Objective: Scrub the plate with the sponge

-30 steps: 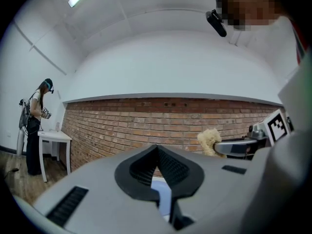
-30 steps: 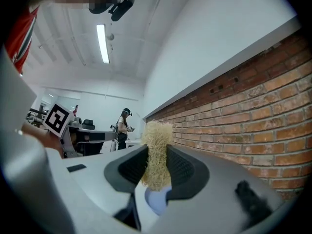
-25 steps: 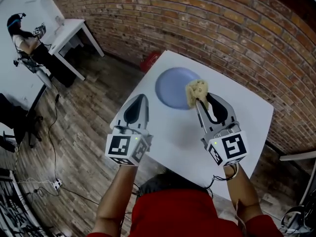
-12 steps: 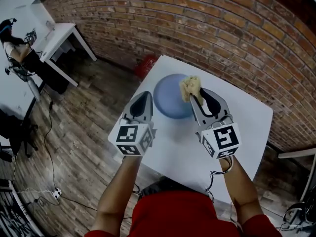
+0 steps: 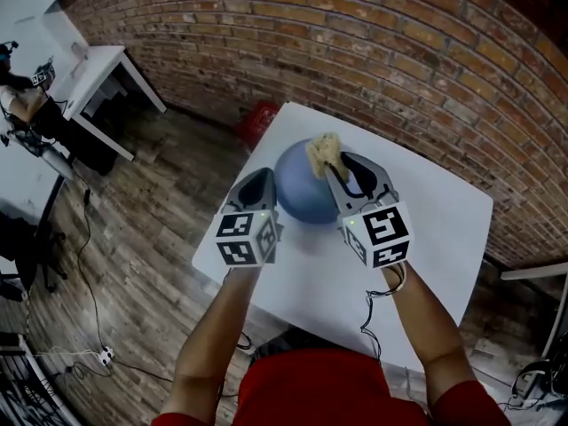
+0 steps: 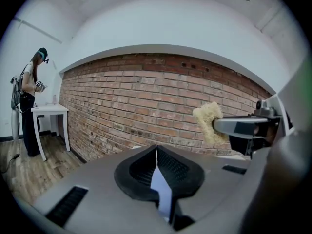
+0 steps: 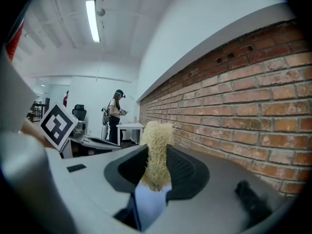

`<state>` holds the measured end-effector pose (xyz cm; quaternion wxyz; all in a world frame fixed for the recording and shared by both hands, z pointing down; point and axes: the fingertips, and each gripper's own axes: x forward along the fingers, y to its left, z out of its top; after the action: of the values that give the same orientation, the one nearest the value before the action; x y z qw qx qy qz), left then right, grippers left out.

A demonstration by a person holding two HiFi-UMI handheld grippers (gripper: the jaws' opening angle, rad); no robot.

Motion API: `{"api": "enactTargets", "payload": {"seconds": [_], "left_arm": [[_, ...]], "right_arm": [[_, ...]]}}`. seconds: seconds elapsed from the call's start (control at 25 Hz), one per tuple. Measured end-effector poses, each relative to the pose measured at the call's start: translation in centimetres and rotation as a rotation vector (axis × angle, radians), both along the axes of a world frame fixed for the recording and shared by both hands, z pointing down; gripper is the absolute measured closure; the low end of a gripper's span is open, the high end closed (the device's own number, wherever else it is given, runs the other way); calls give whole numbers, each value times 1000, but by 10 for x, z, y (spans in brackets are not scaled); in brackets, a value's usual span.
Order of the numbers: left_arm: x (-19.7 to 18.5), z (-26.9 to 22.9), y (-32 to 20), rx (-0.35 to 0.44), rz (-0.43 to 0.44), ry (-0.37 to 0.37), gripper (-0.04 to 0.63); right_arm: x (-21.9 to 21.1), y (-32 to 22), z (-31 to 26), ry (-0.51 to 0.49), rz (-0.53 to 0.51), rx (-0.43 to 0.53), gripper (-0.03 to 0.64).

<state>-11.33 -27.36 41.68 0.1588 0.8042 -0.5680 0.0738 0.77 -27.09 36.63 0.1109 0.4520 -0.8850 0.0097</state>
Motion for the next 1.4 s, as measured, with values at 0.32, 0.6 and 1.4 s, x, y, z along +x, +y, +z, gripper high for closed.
{"api": "enactTargets", "payload": {"seconds": [0.32,0.6,1.4], "left_arm": [[3,38,-28,-107,-5,-3,580],[-1,68,-41,-189,-12,-6,580],[-12,146,-52,-454,22,-17,439]], "right_arm": [[-10,-33,46,37,-7,-98,497],[-21,-59,93,112,-10,-202,497],[-75,-87,188,361,-101,-476,497]]}}
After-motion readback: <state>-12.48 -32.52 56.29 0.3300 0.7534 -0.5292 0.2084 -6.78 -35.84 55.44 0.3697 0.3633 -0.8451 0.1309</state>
